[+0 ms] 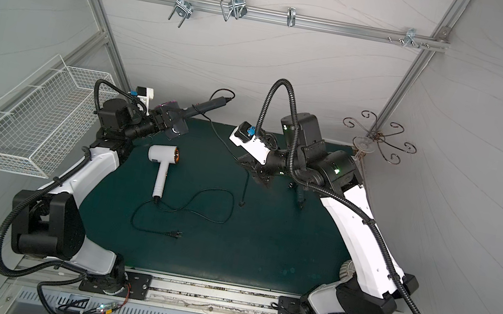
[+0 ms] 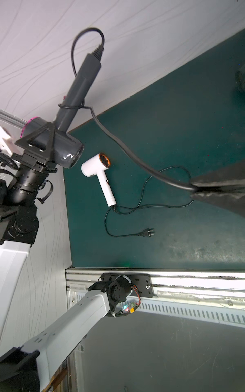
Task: Wrap the cord around the hair dryer
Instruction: Wrap the power cord around the hair dryer.
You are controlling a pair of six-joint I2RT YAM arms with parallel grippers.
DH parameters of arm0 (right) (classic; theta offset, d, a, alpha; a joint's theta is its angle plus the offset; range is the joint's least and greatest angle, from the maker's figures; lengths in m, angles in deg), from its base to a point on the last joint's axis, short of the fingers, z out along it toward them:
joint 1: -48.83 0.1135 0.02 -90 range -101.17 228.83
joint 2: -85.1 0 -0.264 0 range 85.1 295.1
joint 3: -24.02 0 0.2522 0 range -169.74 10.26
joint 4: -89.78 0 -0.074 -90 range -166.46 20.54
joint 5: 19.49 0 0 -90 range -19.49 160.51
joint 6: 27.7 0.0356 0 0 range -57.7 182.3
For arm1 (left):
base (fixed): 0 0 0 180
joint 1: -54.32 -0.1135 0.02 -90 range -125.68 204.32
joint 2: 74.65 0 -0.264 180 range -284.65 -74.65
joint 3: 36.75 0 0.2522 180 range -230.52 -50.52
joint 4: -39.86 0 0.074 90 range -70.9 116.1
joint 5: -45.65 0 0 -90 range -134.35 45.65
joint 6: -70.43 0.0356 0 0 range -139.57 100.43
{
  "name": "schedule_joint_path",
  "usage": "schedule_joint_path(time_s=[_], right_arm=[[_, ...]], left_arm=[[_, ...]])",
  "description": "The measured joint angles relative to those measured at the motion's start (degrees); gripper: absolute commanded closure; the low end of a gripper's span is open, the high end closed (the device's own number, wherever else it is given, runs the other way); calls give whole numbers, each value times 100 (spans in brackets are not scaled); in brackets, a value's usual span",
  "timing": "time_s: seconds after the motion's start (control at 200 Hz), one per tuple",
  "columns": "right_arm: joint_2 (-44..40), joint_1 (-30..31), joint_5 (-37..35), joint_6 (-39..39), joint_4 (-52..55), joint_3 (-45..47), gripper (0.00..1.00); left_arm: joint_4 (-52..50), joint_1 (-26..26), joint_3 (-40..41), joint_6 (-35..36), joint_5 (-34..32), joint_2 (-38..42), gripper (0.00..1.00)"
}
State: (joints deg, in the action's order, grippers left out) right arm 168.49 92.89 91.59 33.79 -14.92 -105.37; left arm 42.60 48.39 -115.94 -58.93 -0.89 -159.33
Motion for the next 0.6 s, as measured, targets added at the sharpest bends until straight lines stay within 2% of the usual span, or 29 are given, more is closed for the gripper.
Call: schedule_joint_path(time_s=[0.355, 0.6], right_arm=[[393, 96, -249, -245, 310, -1311, 100], [651, 109, -610, -551, 293, -1884, 100]], left_arm=[[-367, 55, 273, 420, -179, 0, 100], [-911, 562, 422, 1008, -424, 24, 100]])
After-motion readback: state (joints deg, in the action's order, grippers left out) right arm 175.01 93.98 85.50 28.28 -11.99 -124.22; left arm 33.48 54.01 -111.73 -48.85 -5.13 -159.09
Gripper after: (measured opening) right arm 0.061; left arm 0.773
